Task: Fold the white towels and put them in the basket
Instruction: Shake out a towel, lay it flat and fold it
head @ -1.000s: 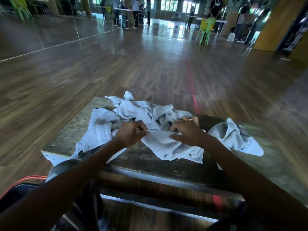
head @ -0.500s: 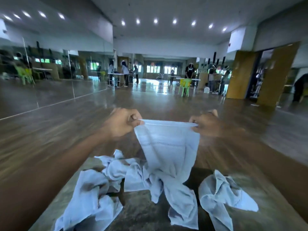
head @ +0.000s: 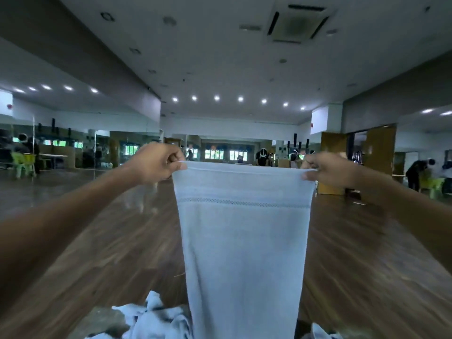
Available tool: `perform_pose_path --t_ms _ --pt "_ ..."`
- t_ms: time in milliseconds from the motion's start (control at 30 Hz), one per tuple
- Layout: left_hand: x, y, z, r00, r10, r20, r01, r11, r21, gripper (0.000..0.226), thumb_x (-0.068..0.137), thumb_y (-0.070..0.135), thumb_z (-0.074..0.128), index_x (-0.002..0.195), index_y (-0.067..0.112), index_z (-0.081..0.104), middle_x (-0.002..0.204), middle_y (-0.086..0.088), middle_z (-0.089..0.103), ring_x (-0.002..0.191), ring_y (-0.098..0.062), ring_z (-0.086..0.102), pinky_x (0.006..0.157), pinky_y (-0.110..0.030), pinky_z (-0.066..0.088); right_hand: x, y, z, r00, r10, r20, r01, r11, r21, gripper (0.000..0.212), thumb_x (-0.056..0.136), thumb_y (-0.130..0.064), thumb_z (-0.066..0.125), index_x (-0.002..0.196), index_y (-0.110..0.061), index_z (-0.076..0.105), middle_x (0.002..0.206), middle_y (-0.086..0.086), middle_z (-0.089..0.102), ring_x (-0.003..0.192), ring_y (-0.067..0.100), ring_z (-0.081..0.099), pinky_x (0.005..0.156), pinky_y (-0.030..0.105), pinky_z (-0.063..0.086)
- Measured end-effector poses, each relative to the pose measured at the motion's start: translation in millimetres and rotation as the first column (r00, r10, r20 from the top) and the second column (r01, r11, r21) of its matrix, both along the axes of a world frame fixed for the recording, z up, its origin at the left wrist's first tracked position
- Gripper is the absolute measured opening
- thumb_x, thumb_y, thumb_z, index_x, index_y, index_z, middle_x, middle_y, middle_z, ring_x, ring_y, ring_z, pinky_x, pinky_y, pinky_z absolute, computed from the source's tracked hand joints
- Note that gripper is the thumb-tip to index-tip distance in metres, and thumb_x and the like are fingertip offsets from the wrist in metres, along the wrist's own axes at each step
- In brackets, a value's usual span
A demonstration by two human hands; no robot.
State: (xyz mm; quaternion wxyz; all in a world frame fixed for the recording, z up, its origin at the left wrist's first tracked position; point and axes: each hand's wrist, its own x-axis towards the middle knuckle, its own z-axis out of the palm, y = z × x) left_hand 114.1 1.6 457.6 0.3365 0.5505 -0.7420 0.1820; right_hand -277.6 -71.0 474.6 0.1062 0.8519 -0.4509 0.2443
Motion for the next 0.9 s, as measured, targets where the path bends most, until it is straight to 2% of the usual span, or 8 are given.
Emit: perform_pose_path --t_ms 133,267,400,533,600,733,833,900 --pt "1.7 6.7 32.2 0.999 0.039 0.023 -0.039 0.999 -0.023 0.007 0.087 0.030 0.067 0.084 0.026 0.061 0.083 0.009 0.067 0.079 -0.012 0.063 0.073 -0.032 0.050 1.8 10.5 30.8 0.999 0.019 0.044 -0.020 1.000 0.013 0.009 0.089 -0.020 0.062 0.085 -0.013 0.060 0.085 0.004 0.064 0.081 0.021 0.060 0.074 0.042 0.049" --pt "-1.9 16.2 48.5 0.996 0.048 0.073 -0.050 0.998 0.033 0.009 0.089 0.025 0.064 0.082 0.028 0.059 0.084 0.008 0.067 0.079 -0.016 0.065 0.070 -0.035 0.054 -1.1 14.0 50.5 0.999 -0.038 0.011 0.038 0.999 0.025 0.014 0.087 -0.028 0.066 0.080 -0.017 0.060 0.079 0.000 0.063 0.076 0.017 0.057 0.076 0.035 0.038" --pt "0.8 22.8 61.1 0.990 0.055 0.128 -0.058 0.998 0.017 0.003 0.089 0.023 0.065 0.086 0.021 0.063 0.085 0.001 0.069 0.080 -0.021 0.067 0.074 -0.040 0.055 -6.2 21.4 65.2 0.991 0.012 0.135 -0.035 0.985 0.166 0.022 0.083 -0.031 0.071 0.081 -0.011 0.061 0.078 0.016 0.061 0.072 0.026 0.053 0.066 0.038 0.040" --pt "0.5 32.7 78.4 0.988 0.055 0.141 -0.057 0.998 0.013 0.008 0.089 0.020 0.064 0.092 0.013 0.065 0.089 -0.006 0.069 0.082 -0.023 0.065 0.075 -0.039 0.053 -5.9 36.2 79.9 0.990 0.056 0.127 -0.077 0.983 0.168 0.019 0.084 -0.028 0.068 0.084 -0.010 0.062 0.072 0.003 0.059 0.070 0.018 0.054 0.071 0.032 0.042" --pt "-0.4 37.5 88.8 0.989 0.076 0.128 -0.074 0.997 -0.020 0.005 0.090 0.020 0.063 0.092 0.016 0.065 0.087 -0.004 0.068 0.082 -0.023 0.064 0.075 -0.040 0.052 -6.0 43.4 89.8 0.979 0.107 0.175 -0.141 0.971 0.194 0.017 0.086 -0.025 0.065 0.088 -0.008 0.063 0.081 0.006 0.065 0.082 0.020 0.060 0.082 0.032 0.044" --pt "-3.9 49.1 110.0 0.986 0.124 0.108 -0.115 0.989 -0.090 0.011 0.091 0.021 0.062 0.095 0.012 0.065 0.086 -0.006 0.067 0.083 -0.026 0.063 0.077 -0.042 0.051 -5.7 57.9 111.1 0.967 0.128 0.218 -0.187 0.942 0.279 0.028 0.079 -0.031 0.070 0.091 -0.008 0.061 0.092 0.007 0.068 0.091 0.022 0.062 0.079 0.028 0.044" --pt "-4.3 65.5 125.0 1.000 -0.006 -0.028 0.011 0.978 0.208 0.013 0.090 0.017 0.062 0.097 0.008 0.067 0.092 -0.009 0.071 0.090 -0.024 0.066 0.084 -0.037 0.051 -11.4 63.5 123.6 0.978 0.107 0.180 -0.168 0.914 0.370 0.065 0.040 -0.057 0.086 0.083 -0.013 0.065 0.090 0.004 0.069 0.092 0.022 0.061 0.089 0.037 0.040" --pt "9.5 73.0 134.2 0.987 -0.015 -0.162 0.096 0.855 0.510 0.016 0.087 0.014 0.064 0.100 0.005 0.068 0.099 -0.009 0.073 0.094 -0.020 0.068 0.090 -0.034 0.052 -17.4 66.5 127.8 0.980 0.109 0.165 -0.177 0.855 0.488 0.057 0.041 -0.048 0.087 0.083 -0.014 0.067 0.097 0.007 0.070 0.098 0.027 0.060 0.098 0.040 0.039"
